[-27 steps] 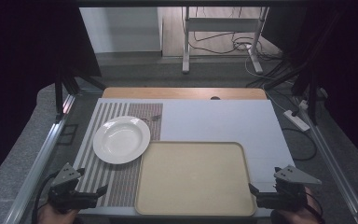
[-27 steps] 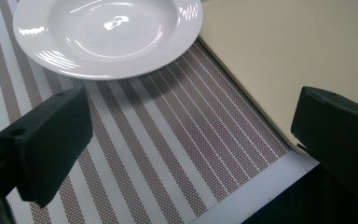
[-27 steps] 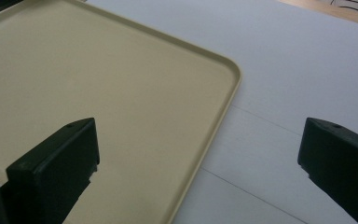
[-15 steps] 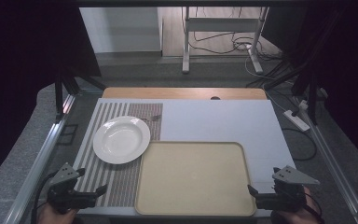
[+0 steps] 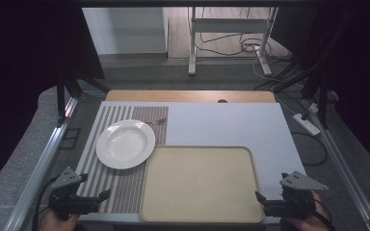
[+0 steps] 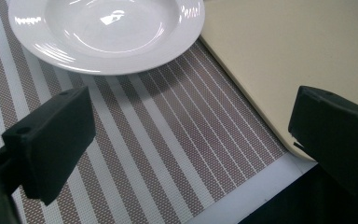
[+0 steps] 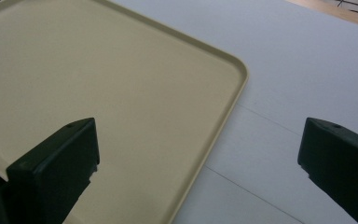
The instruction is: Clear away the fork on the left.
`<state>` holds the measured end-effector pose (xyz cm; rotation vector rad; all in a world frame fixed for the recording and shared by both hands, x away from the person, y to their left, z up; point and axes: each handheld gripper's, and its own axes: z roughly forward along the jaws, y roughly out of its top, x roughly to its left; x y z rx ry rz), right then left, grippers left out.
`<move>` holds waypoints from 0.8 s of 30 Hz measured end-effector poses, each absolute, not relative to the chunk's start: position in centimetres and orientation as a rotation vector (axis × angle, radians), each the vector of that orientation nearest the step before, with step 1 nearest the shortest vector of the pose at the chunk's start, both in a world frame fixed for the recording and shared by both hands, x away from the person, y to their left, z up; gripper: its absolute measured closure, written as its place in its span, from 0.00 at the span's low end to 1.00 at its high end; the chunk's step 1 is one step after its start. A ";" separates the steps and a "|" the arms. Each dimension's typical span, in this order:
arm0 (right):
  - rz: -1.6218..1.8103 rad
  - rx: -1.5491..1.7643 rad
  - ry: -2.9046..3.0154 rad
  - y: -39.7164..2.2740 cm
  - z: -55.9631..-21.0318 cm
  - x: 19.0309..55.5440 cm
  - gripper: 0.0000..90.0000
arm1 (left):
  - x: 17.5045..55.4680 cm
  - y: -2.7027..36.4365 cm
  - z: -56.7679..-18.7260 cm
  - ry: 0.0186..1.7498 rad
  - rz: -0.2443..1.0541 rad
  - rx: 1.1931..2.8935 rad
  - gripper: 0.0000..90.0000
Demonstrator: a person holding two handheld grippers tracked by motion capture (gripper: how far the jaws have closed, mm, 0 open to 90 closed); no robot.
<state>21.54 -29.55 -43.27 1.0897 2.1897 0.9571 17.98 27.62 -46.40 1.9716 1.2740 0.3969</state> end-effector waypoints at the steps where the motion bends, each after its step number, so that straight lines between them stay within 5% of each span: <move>1: 0.953 1.090 2.191 -29.5 -43.3 21.5 0.00 | 18.0 27.6 -46.4 1.274 0.394 1.972 0.01; 24: 0.937 1.079 2.203 -29.4 -43.3 21.5 0.00 | 20.0 26.3 -46.6 1.233 0.406 2.026 0.00</move>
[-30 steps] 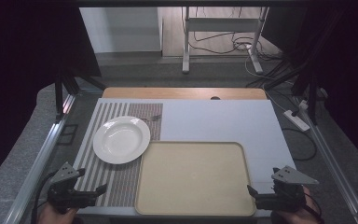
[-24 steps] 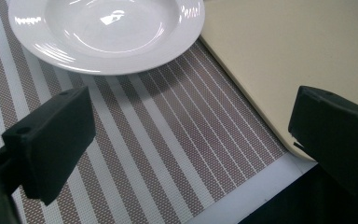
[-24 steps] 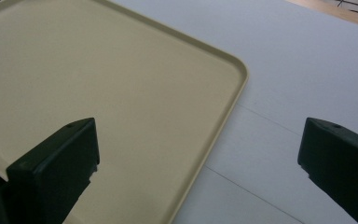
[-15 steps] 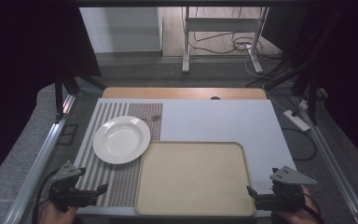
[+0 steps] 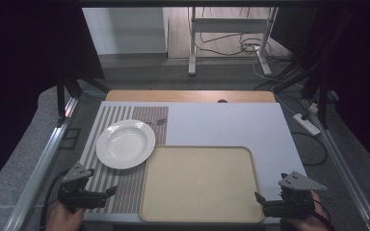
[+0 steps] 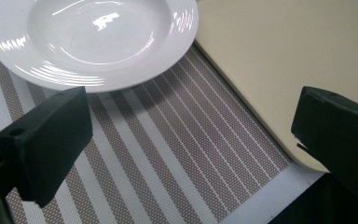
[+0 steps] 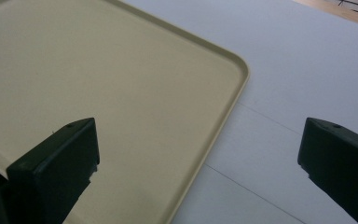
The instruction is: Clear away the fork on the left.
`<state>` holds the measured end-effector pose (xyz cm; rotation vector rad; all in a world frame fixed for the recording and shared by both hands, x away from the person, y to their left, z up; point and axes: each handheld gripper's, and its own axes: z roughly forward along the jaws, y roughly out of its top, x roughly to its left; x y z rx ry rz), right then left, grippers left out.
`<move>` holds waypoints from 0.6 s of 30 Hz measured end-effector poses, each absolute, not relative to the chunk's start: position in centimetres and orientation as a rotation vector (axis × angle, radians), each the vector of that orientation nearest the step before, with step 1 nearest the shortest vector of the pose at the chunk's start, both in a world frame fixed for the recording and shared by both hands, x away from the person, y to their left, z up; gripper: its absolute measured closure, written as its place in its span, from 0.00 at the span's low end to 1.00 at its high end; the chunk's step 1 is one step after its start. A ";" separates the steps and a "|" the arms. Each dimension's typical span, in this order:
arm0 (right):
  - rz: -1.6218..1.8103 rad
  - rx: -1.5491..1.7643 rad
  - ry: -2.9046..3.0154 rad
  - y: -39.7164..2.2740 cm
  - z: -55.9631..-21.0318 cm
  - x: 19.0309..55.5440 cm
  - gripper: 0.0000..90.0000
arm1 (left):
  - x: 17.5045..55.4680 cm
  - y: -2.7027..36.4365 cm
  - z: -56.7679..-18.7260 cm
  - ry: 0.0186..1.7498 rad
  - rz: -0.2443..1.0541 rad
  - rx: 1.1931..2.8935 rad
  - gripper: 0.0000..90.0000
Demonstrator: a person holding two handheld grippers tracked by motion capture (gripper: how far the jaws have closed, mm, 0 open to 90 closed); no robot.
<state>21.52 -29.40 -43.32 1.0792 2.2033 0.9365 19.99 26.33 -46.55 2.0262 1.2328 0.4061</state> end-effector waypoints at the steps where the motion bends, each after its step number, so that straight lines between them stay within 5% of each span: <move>1: 0.937 1.079 2.203 -29.4 -43.3 21.5 0.00 | 20.1 26.3 -46.6 1.233 0.404 2.026 0.00; 18: 0.931 1.074 2.208 -29.3 -43.4 21.5 0.00 | 22.6 25.6 -47.2 1.255 0.357 2.036 0.00</move>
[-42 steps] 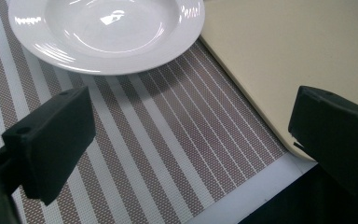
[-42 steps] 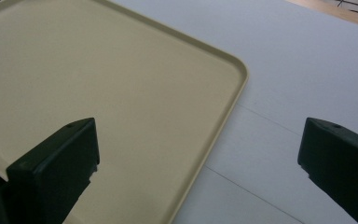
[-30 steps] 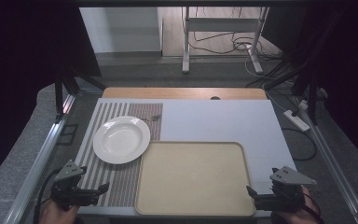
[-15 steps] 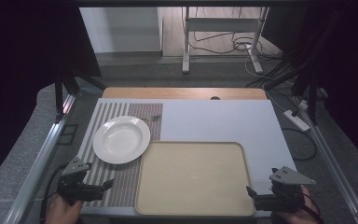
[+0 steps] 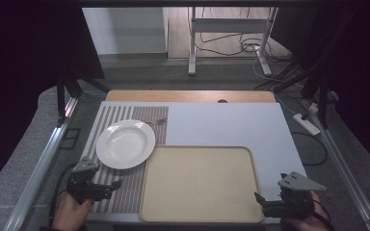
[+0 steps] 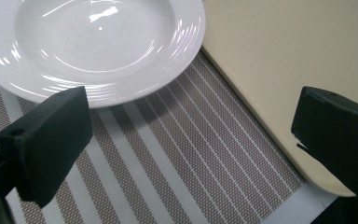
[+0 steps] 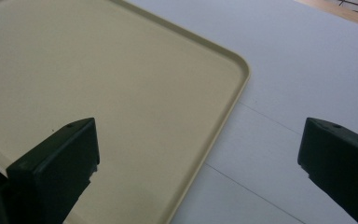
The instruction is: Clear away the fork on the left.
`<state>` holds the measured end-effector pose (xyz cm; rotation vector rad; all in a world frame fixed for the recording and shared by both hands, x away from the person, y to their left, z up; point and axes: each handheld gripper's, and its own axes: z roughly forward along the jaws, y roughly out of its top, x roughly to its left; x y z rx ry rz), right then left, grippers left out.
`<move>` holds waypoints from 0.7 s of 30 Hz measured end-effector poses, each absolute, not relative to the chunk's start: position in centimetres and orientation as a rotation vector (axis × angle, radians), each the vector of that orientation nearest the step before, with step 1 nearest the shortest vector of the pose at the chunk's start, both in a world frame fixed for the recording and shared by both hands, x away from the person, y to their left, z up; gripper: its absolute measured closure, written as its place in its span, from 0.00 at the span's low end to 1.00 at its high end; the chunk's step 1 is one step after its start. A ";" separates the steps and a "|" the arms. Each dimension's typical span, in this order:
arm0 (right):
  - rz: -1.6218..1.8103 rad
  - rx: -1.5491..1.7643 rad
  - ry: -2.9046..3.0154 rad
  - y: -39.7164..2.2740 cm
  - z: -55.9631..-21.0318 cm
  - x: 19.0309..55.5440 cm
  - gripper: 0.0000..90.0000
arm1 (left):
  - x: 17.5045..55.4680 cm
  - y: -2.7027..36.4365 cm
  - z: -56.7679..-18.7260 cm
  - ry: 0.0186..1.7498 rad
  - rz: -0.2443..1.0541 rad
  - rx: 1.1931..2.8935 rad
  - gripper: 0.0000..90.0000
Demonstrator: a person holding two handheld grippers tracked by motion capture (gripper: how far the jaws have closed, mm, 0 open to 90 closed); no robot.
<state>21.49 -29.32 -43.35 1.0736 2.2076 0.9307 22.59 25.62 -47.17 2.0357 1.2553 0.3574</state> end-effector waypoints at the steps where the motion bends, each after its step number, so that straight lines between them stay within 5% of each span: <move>1: 0.931 1.074 2.208 -29.3 -43.4 21.5 0.00 | 22.7 25.6 -47.2 1.255 0.356 2.038 0.00; 21: 0.927 1.076 2.215 -29.3 -43.4 21.5 0.00 | 27.4 24.9 -47.6 1.264 0.262 2.081 0.00</move>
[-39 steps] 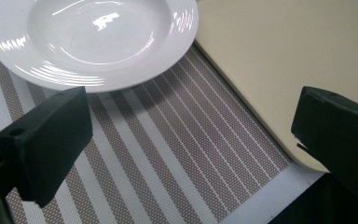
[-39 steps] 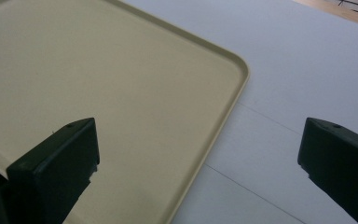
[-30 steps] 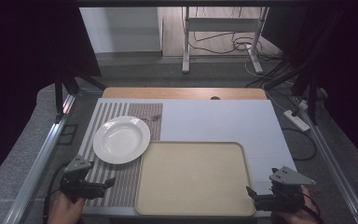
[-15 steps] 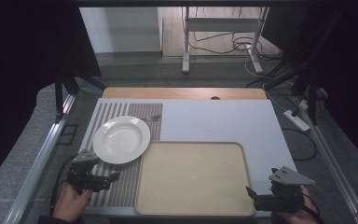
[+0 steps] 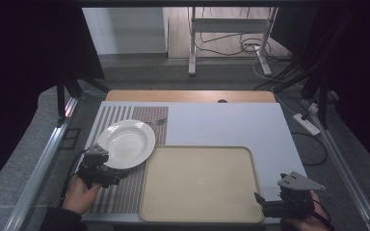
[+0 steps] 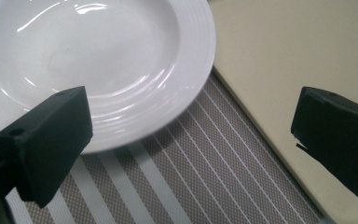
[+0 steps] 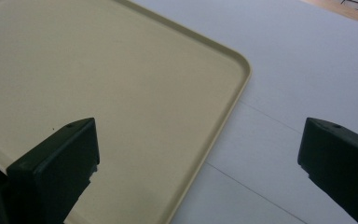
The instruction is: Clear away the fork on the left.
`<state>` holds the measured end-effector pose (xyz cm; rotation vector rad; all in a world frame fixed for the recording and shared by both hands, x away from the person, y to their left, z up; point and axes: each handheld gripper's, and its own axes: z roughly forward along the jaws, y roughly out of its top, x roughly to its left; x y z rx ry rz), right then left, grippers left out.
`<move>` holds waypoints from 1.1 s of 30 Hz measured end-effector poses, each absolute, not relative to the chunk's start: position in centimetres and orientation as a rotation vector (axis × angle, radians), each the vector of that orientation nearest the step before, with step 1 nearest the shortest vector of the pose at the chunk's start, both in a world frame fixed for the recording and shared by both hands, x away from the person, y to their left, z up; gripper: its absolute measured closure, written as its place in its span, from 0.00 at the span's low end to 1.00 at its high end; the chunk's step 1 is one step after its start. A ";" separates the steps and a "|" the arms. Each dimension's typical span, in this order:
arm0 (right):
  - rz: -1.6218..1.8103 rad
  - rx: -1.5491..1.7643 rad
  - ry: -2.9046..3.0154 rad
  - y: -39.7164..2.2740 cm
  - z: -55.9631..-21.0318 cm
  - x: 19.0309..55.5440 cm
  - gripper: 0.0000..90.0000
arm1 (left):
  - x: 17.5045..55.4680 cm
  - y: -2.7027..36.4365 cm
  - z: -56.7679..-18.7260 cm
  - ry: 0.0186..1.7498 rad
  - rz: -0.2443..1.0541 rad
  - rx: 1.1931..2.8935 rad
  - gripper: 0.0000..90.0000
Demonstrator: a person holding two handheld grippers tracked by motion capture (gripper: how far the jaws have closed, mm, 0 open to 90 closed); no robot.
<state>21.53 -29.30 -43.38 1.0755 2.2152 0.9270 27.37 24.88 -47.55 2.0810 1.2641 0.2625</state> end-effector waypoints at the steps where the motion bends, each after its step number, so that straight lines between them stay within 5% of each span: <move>1: 0.927 1.076 2.216 -29.3 -43.4 21.5 0.00 | 27.6 24.8 -47.6 1.264 0.261 2.080 0.00; 33: 0.919 1.052 2.234 -29.2 -43.4 21.5 0.00 | 37.5 24.0 -48.1 1.229 0.246 2.139 0.00</move>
